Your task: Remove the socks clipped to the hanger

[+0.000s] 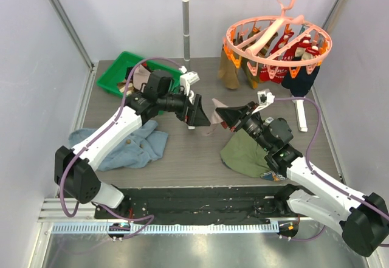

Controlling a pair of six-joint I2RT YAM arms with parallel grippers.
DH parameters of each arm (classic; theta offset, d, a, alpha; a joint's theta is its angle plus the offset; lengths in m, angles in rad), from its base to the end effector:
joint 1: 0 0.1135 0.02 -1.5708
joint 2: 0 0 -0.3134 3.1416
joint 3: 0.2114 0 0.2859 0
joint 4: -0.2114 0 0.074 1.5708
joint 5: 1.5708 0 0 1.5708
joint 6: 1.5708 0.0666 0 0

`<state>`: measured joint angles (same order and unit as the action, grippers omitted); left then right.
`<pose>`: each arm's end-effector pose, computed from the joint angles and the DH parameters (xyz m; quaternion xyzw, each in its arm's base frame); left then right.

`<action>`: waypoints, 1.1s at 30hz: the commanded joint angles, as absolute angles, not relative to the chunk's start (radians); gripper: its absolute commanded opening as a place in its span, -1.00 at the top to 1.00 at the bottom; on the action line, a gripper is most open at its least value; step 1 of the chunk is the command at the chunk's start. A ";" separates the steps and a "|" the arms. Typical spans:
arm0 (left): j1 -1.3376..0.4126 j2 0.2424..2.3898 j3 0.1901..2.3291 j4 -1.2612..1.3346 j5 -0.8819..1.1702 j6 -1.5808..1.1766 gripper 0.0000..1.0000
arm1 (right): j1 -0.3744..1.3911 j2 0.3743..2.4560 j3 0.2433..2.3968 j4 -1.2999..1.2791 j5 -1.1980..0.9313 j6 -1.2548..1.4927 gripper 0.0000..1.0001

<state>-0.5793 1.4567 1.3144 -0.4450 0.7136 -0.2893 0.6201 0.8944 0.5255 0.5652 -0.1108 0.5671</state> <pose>0.2883 -0.2407 0.3757 0.2825 0.7935 -0.4655 0.2718 0.1940 0.1476 0.3404 -0.0596 0.6321 0.4608 0.6201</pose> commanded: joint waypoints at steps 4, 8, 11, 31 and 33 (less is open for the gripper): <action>-0.601 1.523 1.325 -0.356 0.818 -0.337 -0.86 | 0.623 0.907 0.519 0.707 -0.123 0.624 0.98; -0.603 1.558 1.327 -0.319 0.818 -0.370 -0.69 | 0.624 0.914 0.509 0.736 -0.141 0.652 0.98; -0.603 1.572 1.328 -0.296 0.790 -0.400 0.18 | 0.623 0.913 0.480 0.756 -0.146 0.672 0.95; -0.330 1.370 1.387 -0.543 -0.107 -0.411 1.00 | 0.624 0.594 0.377 0.292 -0.071 0.566 -1.00; -0.259 1.391 1.433 -0.546 -0.117 -0.407 1.00 | 0.624 0.592 0.376 0.290 -0.077 0.569 -0.99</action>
